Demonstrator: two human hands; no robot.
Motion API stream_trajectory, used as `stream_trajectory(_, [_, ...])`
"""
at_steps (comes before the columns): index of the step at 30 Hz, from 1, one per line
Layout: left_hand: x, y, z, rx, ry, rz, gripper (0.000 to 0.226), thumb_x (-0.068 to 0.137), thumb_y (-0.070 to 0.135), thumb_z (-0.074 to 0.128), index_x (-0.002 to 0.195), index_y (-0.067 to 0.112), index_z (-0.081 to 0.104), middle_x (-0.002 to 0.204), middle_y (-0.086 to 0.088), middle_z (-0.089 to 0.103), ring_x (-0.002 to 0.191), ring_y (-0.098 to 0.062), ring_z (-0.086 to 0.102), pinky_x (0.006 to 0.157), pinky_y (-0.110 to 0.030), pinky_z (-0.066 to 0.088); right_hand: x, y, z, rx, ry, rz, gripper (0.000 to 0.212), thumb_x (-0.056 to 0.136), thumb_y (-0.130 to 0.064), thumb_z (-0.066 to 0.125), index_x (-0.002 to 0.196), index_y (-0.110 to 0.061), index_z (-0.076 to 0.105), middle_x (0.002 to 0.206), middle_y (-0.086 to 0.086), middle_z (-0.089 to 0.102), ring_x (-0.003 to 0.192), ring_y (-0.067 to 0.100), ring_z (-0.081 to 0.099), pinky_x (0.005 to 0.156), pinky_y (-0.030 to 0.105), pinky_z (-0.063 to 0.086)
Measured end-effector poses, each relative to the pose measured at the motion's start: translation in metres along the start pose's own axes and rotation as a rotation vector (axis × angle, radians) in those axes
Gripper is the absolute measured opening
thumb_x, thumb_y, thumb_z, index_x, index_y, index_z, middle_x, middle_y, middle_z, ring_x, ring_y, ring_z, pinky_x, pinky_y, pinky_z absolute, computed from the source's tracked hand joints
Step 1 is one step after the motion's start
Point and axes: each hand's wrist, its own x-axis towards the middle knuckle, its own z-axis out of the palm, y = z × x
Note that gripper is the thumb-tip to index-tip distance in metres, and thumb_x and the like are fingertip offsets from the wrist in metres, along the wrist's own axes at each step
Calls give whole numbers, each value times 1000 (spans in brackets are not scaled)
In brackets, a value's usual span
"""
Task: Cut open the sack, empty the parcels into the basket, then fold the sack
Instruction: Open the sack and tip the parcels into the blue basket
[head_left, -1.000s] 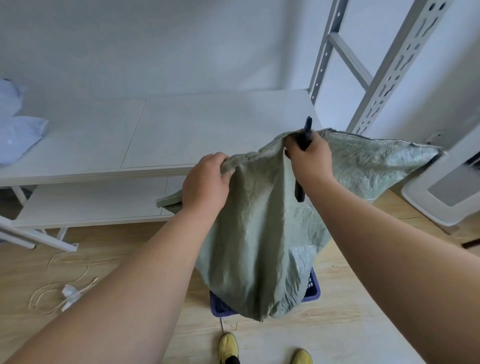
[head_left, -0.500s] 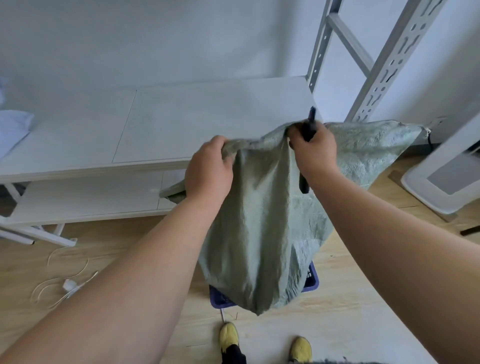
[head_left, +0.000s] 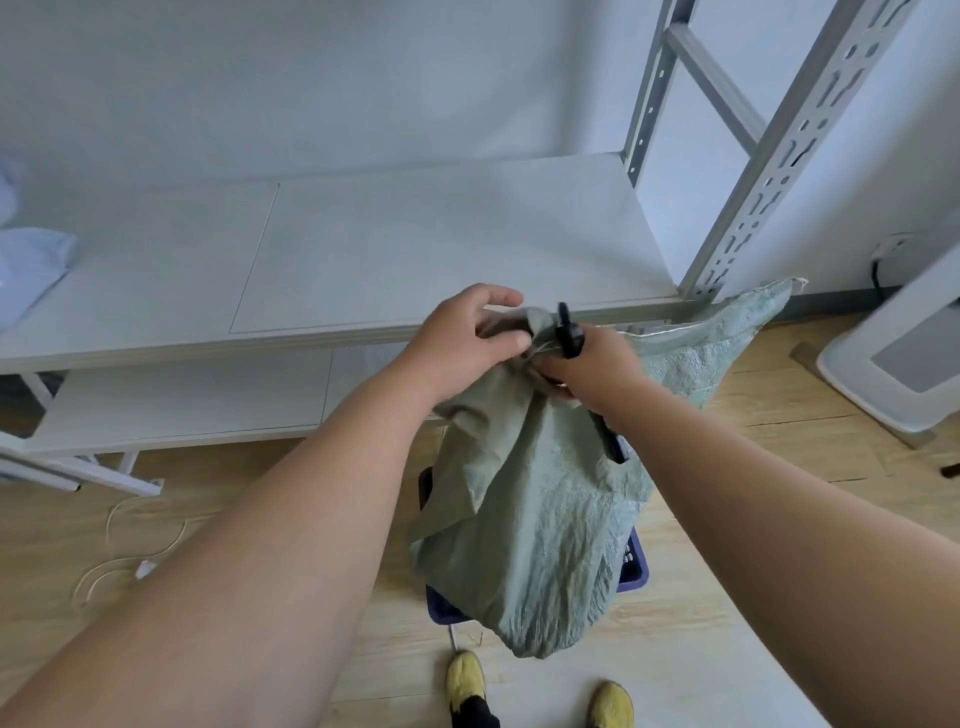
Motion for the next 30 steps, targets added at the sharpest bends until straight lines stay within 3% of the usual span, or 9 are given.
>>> stream_trajectory(3, [-1, -28, -13, 152, -121, -132, 87, 69, 39, 83, 141, 33, 35, 137, 8, 48, 123, -12, 49, 106, -36, 41, 4, 4, -10, 112, 129, 72, 5, 83, -20, 68, 83, -21, 63, 90, 7, 71, 88, 30, 68, 85, 48, 56])
stream_trajectory(7, [-12, -66, 6, 155, -239, -285, 118, 44, 50, 90, 144, 36, 28, 135, 13, 52, 119, -13, 54, 106, -40, 41, 4, -10, -10, 191, 74, -5, 9, 79, -17, 68, 82, -10, 64, 90, 15, 72, 87, 34, 70, 84, 53, 55])
stream_trajectory(10, [-11, -72, 39, 189, -131, -243, 75, 62, 44, 81, 128, 26, 50, 115, 10, 63, 105, -12, 57, 89, -27, 46, 1, -29, -1, 320, -112, -73, 13, 86, -9, 65, 77, -16, 60, 84, 11, 68, 83, 26, 71, 80, 36, 59])
stream_trajectory(13, [-8, -63, 43, 178, 149, -234, 8, 80, 19, 64, 75, 16, 59, 74, 2, 61, 82, -23, 58, 63, -24, 40, 0, -42, -1, 469, -153, -133, 17, 89, -3, 62, 85, -19, 61, 85, 4, 65, 80, 19, 70, 72, 22, 59])
stream_trajectory(17, [5, -38, 31, -4, 341, -231, 21, 82, 28, 68, 97, 13, 70, 98, -7, 72, 94, -27, 66, 78, -29, 52, 11, -35, -9, 347, 89, -203, 30, 86, -23, 67, 115, -28, 64, 109, 2, 67, 98, 17, 68, 87, 37, 57])
stream_trajectory(20, [19, -12, 31, -250, 390, -191, 16, 73, 33, 71, 85, 23, 68, 91, -3, 73, 85, -27, 70, 76, -42, 59, 12, -30, -11, 101, 252, -202, 36, 88, -33, 65, 122, -21, 59, 124, 0, 54, 99, 10, 53, 86, 23, 42])
stream_trajectory(24, [24, -16, 28, -377, 272, -378, 21, 80, 22, 76, 96, 16, 63, 104, -11, 68, 91, -30, 68, 71, -42, 61, 4, -16, -11, -67, 182, -139, 37, 88, -36, 65, 118, -15, 59, 121, 2, 48, 95, 14, 48, 80, 20, 33])
stream_trajectory(27, [29, -13, 29, -488, 289, -325, 12, 81, 16, 75, 89, 15, 66, 96, -9, 72, 84, -25, 71, 71, -38, 61, -2, -1, -12, -48, 155, -105, 45, 80, -37, 75, 118, -20, 59, 114, -1, 47, 86, 7, 47, 70, 14, 34])
stream_trajectory(30, [31, -2, 34, -606, 273, -303, 9, 84, 10, 71, 91, 12, 65, 94, -9, 71, 80, -23, 71, 62, -30, 60, -6, 10, -4, -17, 53, -42, 63, 70, -40, 82, 127, -26, 56, 115, -2, 48, 92, 10, 49, 81, 20, 37])
